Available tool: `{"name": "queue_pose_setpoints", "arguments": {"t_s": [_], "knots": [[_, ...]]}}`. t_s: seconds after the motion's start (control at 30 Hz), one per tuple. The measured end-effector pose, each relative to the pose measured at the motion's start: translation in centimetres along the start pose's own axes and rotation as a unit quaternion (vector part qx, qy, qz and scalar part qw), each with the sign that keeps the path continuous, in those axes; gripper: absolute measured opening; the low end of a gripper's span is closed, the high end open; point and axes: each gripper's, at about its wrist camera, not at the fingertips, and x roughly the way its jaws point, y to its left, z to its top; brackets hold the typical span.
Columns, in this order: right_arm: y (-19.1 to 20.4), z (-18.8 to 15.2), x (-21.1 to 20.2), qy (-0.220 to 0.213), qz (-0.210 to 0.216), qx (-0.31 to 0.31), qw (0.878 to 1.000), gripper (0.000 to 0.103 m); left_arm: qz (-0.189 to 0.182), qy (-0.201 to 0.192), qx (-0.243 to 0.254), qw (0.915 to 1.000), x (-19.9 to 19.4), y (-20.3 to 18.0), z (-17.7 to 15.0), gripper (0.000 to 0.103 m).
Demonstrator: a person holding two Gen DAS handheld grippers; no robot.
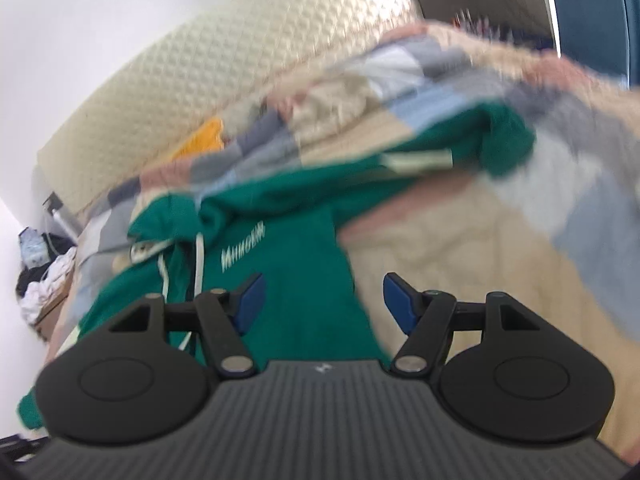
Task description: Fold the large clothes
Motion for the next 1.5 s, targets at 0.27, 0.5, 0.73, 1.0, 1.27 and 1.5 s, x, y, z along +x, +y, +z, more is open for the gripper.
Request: {"name": "queue_pose_setpoints", "arguments": {"t_s": [0.27,0.5,0.73,1.0,1.27,1.5], "knots": [[-2.0,-4.3,2.7,0.052,-0.046,-0.018,0.997,0.082,0.041,0.002,0.0,0.9991,3.0,2.2,-0.7,0.069],[-3.1,-5.7,6.8,0.107,-0.06,-0.022,0.992,0.082,0.077,-0.004,0.024,0.9968,5.1,2.1,-0.7,0.069],[-4.2,-6.7,8.7,0.133,-0.024,0.024,0.991,0.084,0.065,0.031,-0.015,0.9973,7.7,3.3,-0.8,0.069],[-2.5,-7.7,9.0,0.165,0.0,-0.028,0.986,0.062,0.053,0.037,-0.01,0.9979,7.5,3.2,-1.7,0.029],[-2.1,-6.7,5.8,0.124,0.035,-0.038,0.991,0.013,0.004,0.028,-0.045,0.9986,4.3,3.4,-1.4,0.008],[-2.1,-6.2,4.2,0.097,-0.005,-0.05,0.994,0.011,-0.009,0.058,-0.036,0.9976,2.7,3.1,-1.7,0.009]]}}
